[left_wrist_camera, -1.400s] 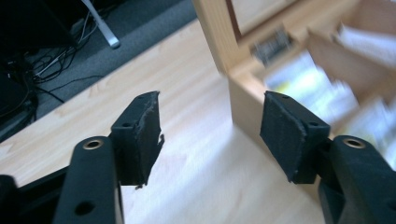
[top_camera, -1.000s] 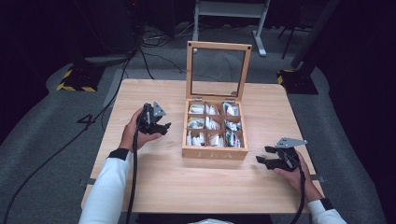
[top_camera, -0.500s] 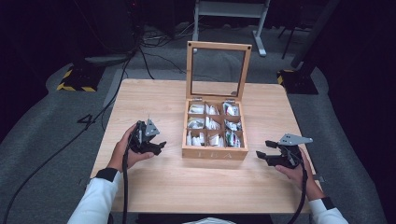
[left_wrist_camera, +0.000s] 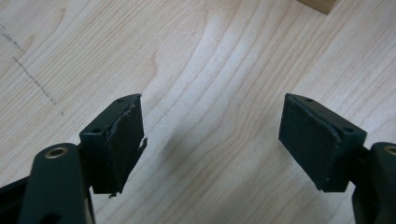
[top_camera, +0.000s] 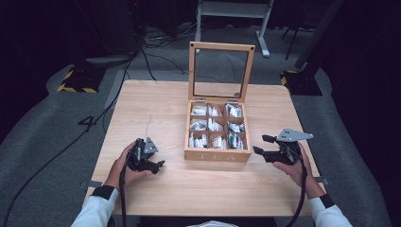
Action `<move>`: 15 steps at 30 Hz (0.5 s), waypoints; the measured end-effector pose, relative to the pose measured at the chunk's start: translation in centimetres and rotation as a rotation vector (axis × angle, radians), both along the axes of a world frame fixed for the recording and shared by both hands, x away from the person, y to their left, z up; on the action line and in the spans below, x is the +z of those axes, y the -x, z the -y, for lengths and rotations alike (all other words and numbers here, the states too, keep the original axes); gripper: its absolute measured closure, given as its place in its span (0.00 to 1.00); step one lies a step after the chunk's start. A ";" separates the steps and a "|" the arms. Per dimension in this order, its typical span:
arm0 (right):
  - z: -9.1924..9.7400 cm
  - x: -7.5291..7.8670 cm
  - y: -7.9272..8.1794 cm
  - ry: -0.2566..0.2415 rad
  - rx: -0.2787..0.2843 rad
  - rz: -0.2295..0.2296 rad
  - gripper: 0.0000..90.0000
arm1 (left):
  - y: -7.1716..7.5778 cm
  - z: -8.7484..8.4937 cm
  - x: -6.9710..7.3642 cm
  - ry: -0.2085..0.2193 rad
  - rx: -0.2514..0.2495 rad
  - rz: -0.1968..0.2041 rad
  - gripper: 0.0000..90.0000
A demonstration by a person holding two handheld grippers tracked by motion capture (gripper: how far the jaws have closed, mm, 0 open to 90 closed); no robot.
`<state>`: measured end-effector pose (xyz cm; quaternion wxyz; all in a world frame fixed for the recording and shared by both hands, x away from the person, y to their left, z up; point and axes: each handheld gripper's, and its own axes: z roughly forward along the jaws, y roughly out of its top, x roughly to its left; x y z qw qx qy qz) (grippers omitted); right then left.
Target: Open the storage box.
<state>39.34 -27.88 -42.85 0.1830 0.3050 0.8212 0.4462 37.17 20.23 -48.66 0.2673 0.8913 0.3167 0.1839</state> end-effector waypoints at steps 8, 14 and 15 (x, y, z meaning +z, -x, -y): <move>-2.7 0.4 -1.0 0.011 0.033 0.002 0.40 | 1.6 -0.5 -0.4 0.047 -0.005 -0.010 0.26; -3.9 0.1 -1.7 0.032 0.032 -0.012 0.39 | 2.5 -0.9 -0.8 0.099 0.004 -0.014 0.26; -4.0 0.1 -1.7 0.034 0.035 -0.013 0.39 | 2.6 -1.0 -0.9 0.110 0.004 -0.017 0.26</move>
